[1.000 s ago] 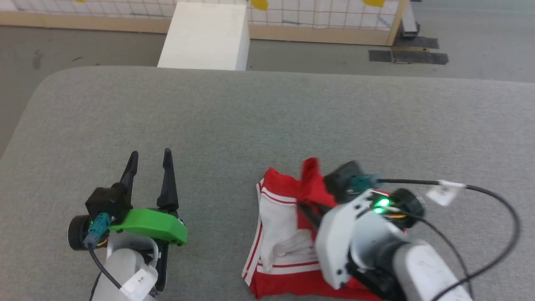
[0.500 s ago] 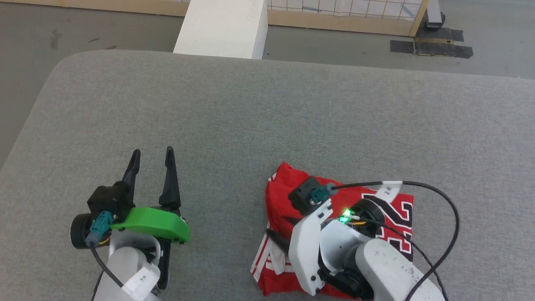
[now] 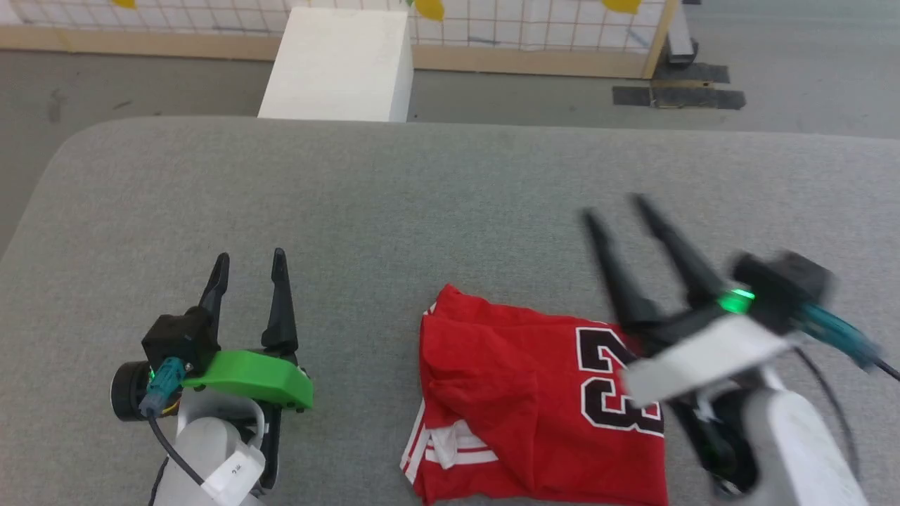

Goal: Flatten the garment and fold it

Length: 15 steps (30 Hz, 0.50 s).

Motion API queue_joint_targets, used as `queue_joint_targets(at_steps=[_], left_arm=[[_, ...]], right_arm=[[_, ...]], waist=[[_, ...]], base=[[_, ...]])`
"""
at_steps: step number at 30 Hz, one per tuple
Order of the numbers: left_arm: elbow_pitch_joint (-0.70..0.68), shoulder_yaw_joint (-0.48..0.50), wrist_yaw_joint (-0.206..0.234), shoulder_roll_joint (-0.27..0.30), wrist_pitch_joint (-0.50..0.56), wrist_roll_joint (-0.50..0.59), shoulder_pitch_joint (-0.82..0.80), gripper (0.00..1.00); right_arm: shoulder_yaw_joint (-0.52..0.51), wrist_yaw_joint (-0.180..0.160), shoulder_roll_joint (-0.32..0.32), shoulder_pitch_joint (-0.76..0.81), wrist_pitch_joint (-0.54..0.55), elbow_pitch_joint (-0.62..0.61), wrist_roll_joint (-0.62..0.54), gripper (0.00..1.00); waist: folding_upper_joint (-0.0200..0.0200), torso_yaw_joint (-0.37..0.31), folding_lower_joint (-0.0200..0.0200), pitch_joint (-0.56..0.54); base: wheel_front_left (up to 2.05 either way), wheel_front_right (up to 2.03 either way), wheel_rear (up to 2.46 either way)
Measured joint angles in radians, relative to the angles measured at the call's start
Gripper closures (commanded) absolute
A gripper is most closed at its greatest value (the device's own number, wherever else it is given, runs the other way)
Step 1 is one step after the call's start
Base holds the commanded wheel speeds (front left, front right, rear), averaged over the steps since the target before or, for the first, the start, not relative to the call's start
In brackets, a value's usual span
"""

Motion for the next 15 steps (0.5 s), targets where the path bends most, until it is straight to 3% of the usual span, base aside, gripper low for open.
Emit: queue_joint_targets(at_steps=[4, 8, 15], left_arm=[[-0.002, 0.005, -0.007, 0.0, 0.0, 0.001, 0.006, 0.0], [-0.008, 0.005, -0.008, 0.0, 0.0, 0.008, 0.012, 0.0], [-0.011, 0.004, -0.009, -0.001, 0.0, 0.008, 0.022, 0.0]], right_arm=[[-0.148, 0.0, 0.0, 0.11, -0.072, -0.024, -0.043, 0.0], [-0.235, 0.0, -0.002, 0.192, -0.064, 0.017, -0.037, 0.0], [-0.235, 0.0, -0.002, 0.268, 0.154, 0.167, 0.111, 0.0]], waist=[[0.0, -0.019, 0.0, -0.015], [0.0, -0.033, 0.0, -0.028], [0.0, -0.038, 0.0, -0.04]], base=[[0.0, 0.0, 0.0], [0.0, 0.0, 0.0], [0.0, 0.0, 0.0]])
